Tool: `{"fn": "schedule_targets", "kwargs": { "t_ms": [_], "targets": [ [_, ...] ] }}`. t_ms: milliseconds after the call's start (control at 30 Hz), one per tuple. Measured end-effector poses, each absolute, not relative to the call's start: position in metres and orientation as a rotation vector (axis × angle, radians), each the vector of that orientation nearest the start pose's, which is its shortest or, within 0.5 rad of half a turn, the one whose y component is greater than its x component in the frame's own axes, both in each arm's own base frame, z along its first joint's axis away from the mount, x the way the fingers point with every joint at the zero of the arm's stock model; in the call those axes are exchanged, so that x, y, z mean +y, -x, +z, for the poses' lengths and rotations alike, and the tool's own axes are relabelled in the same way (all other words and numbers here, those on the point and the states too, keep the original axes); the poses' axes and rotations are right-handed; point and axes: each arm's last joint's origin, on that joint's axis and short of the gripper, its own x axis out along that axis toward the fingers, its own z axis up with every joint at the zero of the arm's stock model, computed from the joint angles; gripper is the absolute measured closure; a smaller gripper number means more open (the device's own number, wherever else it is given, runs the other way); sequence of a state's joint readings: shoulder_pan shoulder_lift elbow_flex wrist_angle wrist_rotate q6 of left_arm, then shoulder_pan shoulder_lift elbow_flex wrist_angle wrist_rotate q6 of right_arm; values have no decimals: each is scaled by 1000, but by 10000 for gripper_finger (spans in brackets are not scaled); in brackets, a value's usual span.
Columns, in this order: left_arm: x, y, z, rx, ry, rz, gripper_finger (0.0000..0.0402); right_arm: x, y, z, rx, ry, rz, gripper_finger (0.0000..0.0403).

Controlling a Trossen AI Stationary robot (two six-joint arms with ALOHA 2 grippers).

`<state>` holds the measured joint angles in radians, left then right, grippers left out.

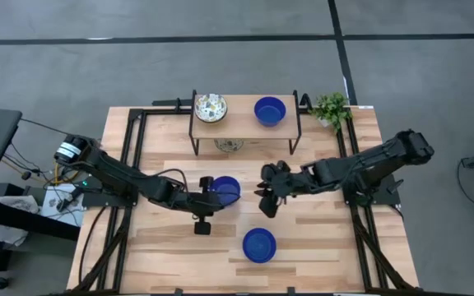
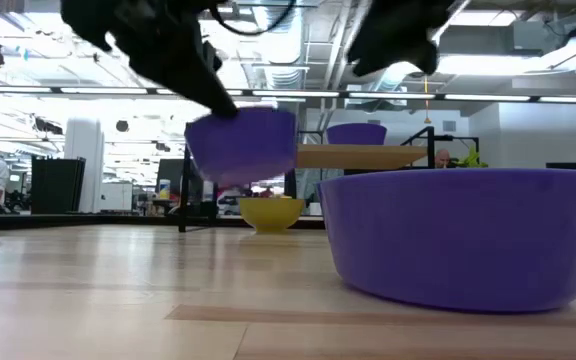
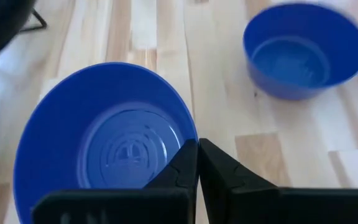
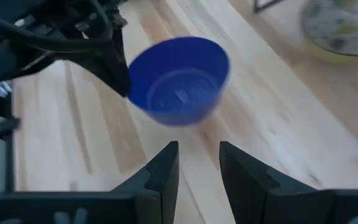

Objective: Pick & Place Mini bowls
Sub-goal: Stack the top blue bowl on top of the blue bowl on the shelf

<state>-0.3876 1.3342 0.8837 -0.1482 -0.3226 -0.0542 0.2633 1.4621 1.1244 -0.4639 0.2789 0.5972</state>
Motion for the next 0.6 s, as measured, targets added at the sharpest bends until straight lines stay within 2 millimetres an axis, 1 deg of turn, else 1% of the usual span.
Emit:
{"fn": "schedule_targets", "kwargs": {
  "t_ms": [100, 200, 333, 400, 600],
  "targets": [
    [-100, -261, 261, 531, -157, -45, 395, 71, -312, 264, 732, -375, -224, 298],
    [-102, -258, 264, 518, -159, -50, 395, 72, -323, 258, 695, -395, -212, 298],
    [-104, -259, 261, 532, -174, -57, 395, 71, -339, 252, 614, -453, -214, 298],
    [-105, -260, 258, 548, -188, -60, 395, 68, -348, 245, 592, -495, -230, 298],
    [-109, -260, 255, 558, -196, -73, 395, 59, -360, 224, 627, -537, -287, 298]
  ]
}}
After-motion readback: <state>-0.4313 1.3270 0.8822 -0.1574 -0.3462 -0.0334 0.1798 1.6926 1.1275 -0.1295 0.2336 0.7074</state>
